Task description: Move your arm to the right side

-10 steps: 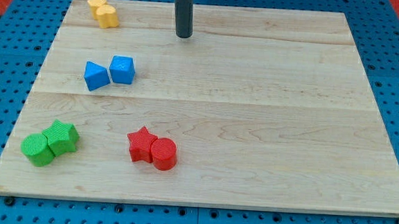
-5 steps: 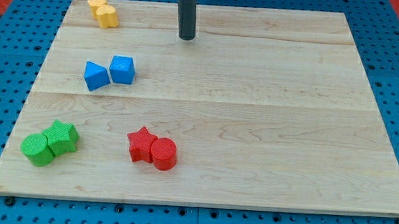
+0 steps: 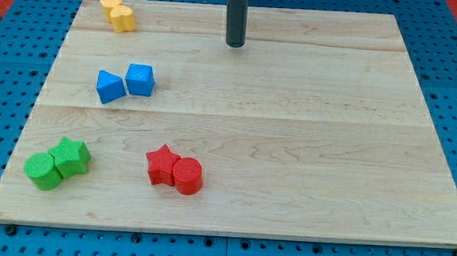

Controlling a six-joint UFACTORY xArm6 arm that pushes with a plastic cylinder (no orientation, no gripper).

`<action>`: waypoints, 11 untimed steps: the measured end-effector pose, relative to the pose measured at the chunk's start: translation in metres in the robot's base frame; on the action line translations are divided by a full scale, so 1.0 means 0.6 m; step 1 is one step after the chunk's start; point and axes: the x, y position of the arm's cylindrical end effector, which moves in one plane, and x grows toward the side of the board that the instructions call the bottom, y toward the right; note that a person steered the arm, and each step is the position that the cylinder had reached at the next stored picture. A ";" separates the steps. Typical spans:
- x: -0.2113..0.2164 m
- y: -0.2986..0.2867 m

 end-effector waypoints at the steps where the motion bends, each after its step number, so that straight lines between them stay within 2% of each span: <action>1: 0.000 0.001; 10: 0.000 0.046; 11: -0.020 0.024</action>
